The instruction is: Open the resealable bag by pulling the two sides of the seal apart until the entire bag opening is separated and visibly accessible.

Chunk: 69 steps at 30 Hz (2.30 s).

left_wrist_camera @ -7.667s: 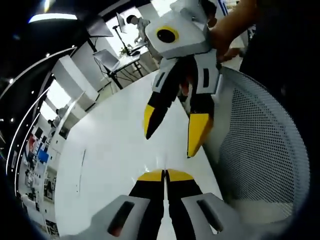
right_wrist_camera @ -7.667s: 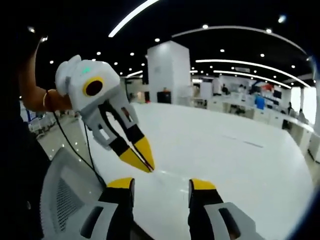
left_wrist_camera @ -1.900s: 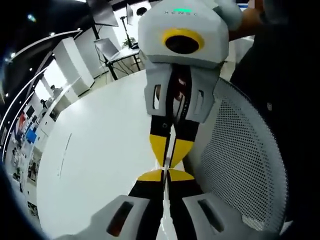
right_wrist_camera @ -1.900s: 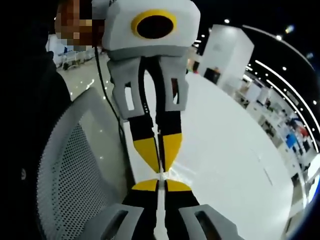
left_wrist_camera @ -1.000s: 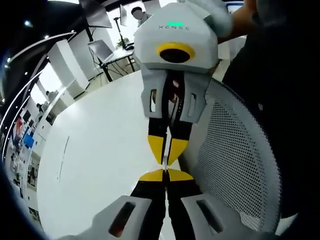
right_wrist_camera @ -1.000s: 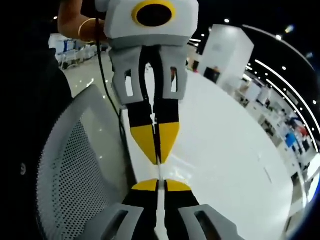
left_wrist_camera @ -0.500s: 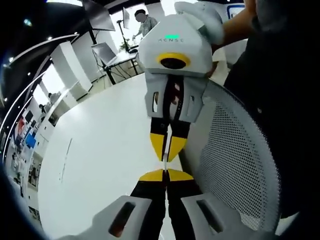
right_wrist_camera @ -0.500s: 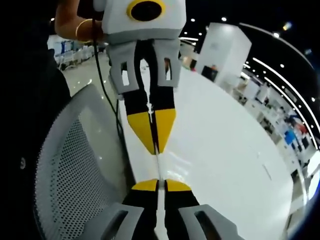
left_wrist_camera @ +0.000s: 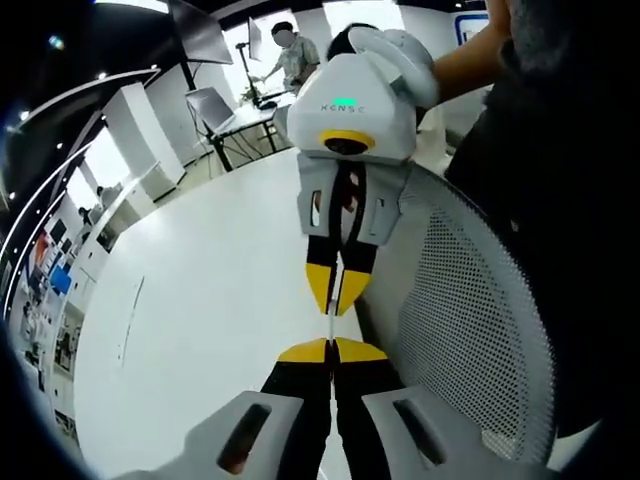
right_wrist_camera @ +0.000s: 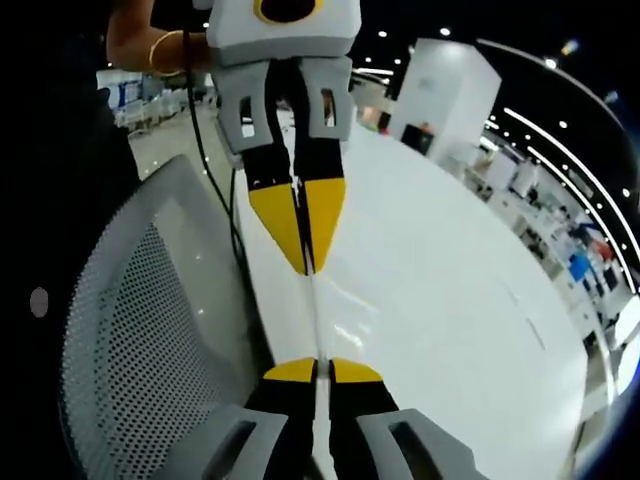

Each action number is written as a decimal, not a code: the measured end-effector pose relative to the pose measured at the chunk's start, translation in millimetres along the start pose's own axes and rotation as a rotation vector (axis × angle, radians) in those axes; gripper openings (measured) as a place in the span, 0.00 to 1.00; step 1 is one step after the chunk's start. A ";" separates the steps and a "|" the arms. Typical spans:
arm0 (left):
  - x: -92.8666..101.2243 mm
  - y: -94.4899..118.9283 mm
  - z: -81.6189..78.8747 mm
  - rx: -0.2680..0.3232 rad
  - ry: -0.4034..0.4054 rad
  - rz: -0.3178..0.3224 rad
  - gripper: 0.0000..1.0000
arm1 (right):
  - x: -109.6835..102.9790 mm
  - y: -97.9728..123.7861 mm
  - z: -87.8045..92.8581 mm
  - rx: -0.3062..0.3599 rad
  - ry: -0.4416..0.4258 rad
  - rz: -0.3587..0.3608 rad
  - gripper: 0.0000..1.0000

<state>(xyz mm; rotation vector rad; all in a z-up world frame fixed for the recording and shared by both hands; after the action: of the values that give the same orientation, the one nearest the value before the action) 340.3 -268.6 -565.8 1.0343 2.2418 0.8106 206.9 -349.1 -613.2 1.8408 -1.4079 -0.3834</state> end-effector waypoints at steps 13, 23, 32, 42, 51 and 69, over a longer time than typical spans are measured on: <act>0.1 4.0 -0.7 0.017 0.008 -0.003 0.00 | 1.5 2.3 11.5 -0.026 -0.015 0.015 0.00; -0.6 5.7 -1.4 0.020 0.007 -0.009 0.00 | 1.0 3.5 18.1 -0.042 -0.035 0.026 0.00; -2.7 12.4 -1.7 0.034 0.016 -0.012 0.00 | 4.6 5.8 24.9 -0.061 -0.033 0.035 0.00; -3.1 18.1 -5.6 0.038 0.001 -0.020 0.00 | 7.6 9.5 31.0 -0.078 -0.037 0.048 0.00; -3.3 17.7 -6.4 0.045 0.002 -0.019 0.00 | 6.6 8.6 31.4 -0.084 -0.037 0.051 0.00; -1.4 20.4 -6.0 0.049 0.005 -0.018 0.00 | 6.6 10.5 32.5 -0.062 -0.058 0.055 0.00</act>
<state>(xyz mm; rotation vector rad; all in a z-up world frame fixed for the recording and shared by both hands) 346.7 -260.8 -547.1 1.0338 2.2821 0.7549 181.1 -368.9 -625.6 1.7499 -1.4666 -0.4502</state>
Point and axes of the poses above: the point that each gripper's makers call its tool centre point, and the gripper's own axes: y roughly backward along the fingers, x roughly to its right, z roughly out of its underside, the point moved 10 cm from there along y, roughly backward along the fingers
